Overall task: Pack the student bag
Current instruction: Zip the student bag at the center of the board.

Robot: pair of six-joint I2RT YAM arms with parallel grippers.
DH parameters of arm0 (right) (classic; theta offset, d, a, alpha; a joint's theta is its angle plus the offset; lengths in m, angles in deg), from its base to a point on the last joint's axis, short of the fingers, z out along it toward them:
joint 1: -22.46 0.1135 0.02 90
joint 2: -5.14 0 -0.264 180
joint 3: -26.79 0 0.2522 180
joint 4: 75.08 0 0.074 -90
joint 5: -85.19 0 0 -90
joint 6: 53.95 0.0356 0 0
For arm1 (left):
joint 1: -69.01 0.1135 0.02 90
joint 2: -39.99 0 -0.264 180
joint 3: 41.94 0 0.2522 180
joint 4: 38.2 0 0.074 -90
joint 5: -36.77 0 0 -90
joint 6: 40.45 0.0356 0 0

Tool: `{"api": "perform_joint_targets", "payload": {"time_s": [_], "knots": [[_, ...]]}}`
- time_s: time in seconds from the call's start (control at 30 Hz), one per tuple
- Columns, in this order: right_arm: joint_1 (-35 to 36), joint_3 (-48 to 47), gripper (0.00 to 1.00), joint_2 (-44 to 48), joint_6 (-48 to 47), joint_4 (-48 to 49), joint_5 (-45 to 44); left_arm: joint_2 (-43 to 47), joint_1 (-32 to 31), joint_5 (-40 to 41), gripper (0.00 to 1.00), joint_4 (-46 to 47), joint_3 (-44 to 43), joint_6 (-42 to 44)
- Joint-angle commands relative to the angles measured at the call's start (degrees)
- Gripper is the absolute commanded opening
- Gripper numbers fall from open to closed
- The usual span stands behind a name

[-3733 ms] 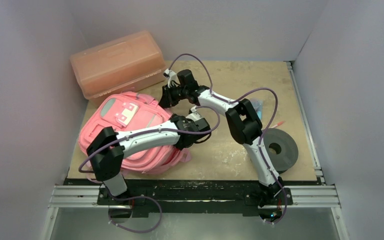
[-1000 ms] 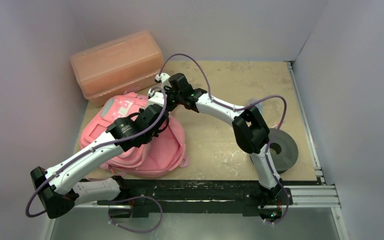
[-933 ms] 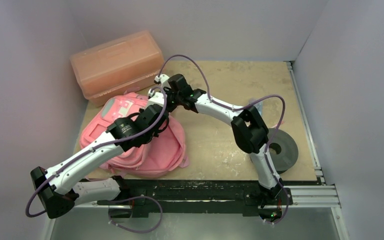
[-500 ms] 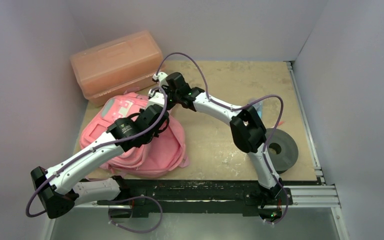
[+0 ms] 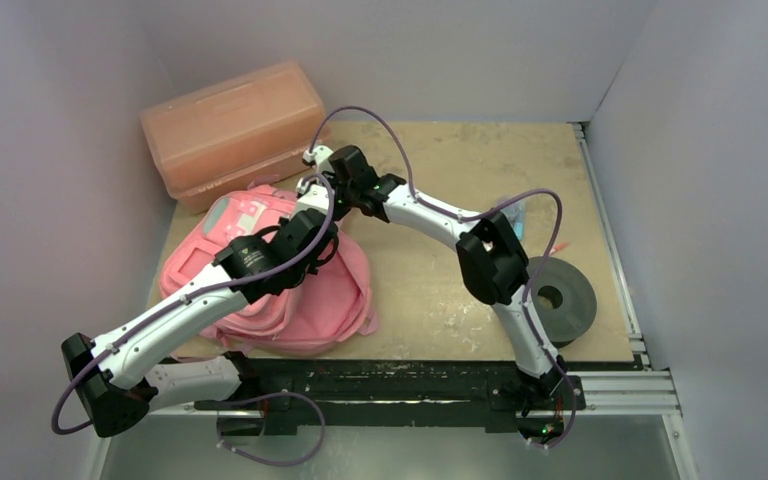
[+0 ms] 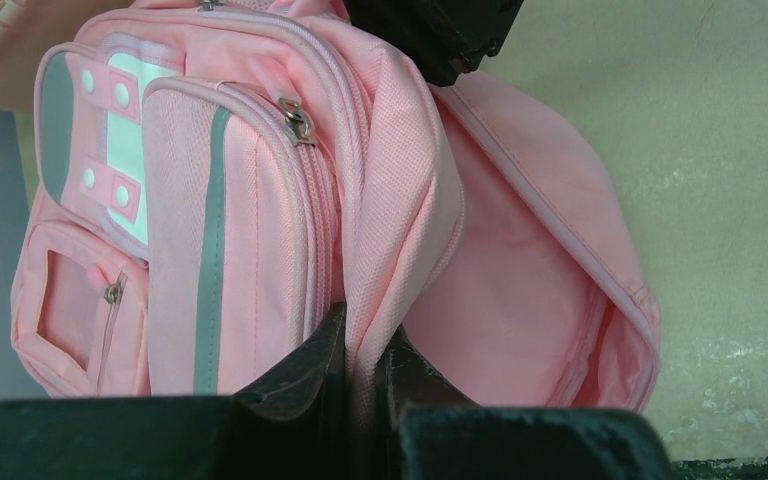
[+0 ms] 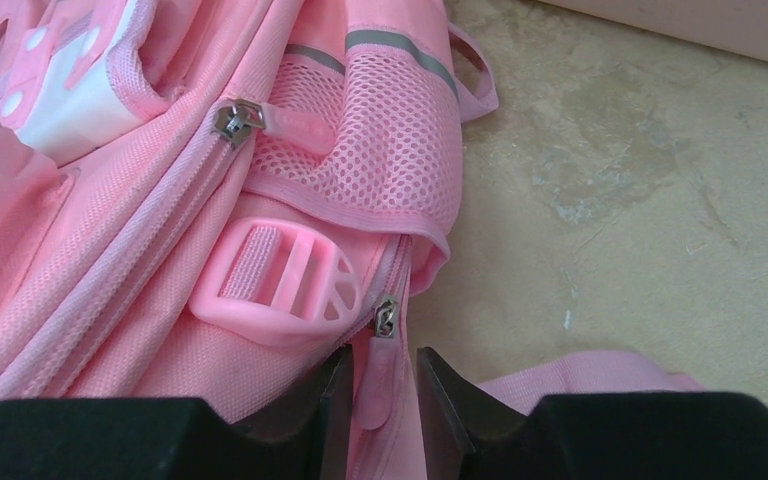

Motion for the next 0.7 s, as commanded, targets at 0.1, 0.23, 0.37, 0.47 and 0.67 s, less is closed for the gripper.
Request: {"api": "perform_joint_targets", "payload": {"time_s": [0.1,0.23,0.37,0.47,0.67], "knots": [[0.4,-3.21,0.24,-0.99,-1.09,0.82,-0.28,1.75,0.49,1.11,0.0,2.93,-0.39,0.49],[0.38,-2.46,0.15,0.02,-0.72,1.04,0.57,1.81,0.5,1.11,0.0,2.84,-0.25,0.48],[0.16,-0.29,0.03,2.44,0.17,1.91,4.2,1.72,0.49,0.86,0.0,2.86,0.42,0.33],[-0.41,0.41,0.0,3.62,0.92,1.52,7.27,1.25,0.5,-1.1,0.0,2.91,0.75,0.32],[-2.35,0.49,0.0,3.11,3.37,1.88,13.43,0.99,1.79,-13.25,0.21,2.79,0.73,0.67]]}}
